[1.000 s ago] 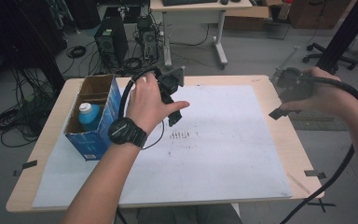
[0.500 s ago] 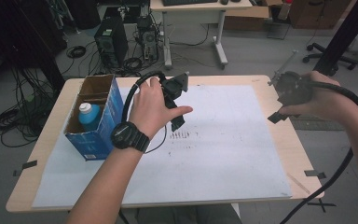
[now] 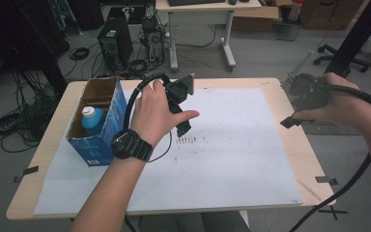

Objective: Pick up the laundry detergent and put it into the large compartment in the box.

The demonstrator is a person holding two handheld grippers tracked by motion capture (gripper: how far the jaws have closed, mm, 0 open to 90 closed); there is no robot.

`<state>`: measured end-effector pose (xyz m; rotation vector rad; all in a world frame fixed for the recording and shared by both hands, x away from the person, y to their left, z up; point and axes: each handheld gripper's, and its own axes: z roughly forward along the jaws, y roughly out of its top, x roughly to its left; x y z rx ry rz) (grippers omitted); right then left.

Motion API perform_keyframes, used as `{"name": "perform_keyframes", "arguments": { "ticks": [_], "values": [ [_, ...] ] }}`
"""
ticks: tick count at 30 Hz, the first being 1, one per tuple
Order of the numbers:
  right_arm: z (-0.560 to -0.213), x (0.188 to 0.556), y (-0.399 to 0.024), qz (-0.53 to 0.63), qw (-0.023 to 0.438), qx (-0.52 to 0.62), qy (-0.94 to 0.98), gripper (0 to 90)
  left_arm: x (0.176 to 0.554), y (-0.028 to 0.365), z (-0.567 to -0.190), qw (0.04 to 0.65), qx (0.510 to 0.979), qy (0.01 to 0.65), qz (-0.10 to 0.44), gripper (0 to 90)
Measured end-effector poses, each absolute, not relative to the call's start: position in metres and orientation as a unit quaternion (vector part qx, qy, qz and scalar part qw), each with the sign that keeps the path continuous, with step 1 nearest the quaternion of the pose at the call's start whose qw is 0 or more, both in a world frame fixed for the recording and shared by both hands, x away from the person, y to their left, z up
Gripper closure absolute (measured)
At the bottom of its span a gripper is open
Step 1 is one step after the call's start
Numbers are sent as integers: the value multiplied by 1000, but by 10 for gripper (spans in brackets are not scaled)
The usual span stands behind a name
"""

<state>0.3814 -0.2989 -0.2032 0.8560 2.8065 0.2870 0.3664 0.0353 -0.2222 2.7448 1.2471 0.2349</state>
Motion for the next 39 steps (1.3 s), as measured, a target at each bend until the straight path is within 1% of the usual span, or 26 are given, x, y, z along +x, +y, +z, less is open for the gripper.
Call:
{"name": "perform_keyframes", "arguments": {
  "ticks": [4, 20, 26, 39],
  "values": [
    [-205, 386, -299, 96, 95, 286, 949, 173, 370, 35, -224, 62, 903, 418, 77, 96],
    [-210, 393, -299, 92, 90, 287, 949, 172, 378, 32, -229, 56, 908, 407, 79, 95],
    [-210, 395, -301, 95, 90, 287, 949, 171, 380, 29, -228, 71, 912, 399, 65, 95],
    [-213, 400, -303, 98, 88, 283, 950, 170, 388, 26, -232, 67, 911, 400, 75, 94]
  ]
}}
